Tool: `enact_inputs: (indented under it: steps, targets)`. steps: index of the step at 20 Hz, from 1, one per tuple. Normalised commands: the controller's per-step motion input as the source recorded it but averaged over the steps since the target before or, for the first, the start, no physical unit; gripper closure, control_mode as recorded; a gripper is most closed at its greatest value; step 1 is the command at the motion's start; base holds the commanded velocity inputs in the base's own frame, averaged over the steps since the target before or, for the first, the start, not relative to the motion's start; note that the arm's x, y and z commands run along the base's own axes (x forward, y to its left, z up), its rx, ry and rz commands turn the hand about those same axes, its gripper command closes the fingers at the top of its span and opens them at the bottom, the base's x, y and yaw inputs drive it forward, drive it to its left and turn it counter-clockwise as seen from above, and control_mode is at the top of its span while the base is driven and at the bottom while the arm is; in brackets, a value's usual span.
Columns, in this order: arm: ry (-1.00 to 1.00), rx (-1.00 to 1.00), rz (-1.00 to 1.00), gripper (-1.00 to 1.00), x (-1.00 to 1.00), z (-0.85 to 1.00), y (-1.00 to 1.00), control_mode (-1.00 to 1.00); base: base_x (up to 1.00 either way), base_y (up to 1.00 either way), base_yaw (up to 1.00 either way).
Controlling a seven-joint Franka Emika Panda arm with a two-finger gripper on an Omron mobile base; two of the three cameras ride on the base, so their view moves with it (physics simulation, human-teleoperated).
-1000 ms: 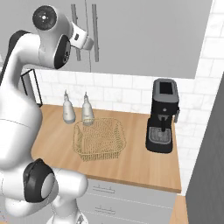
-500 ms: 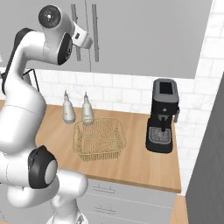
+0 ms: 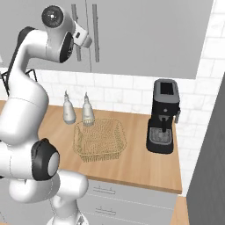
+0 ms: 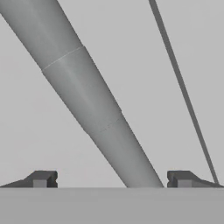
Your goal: Open the cabinet, pick up the bread from the cabinet and place it in the basket. Then move the basket to the dining counter.
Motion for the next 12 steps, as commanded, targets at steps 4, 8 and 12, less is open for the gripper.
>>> enact_inputs:
  steps: [4,8,12]
  targets:
    - [-0.04,0.00,0.01,-1.00,0.12,-0.01,0.02,-1.00,0.00,0.00,0.00]
    - [-0.11,0.00,0.01,1.00,0.27,-0.13,0.15,-1.00,0.00,0.00,0.00]
    - [-0.09,0.01,0.02,1.00,0.28,0.00,0.24,-1.00,0.00,0.00,0.00]
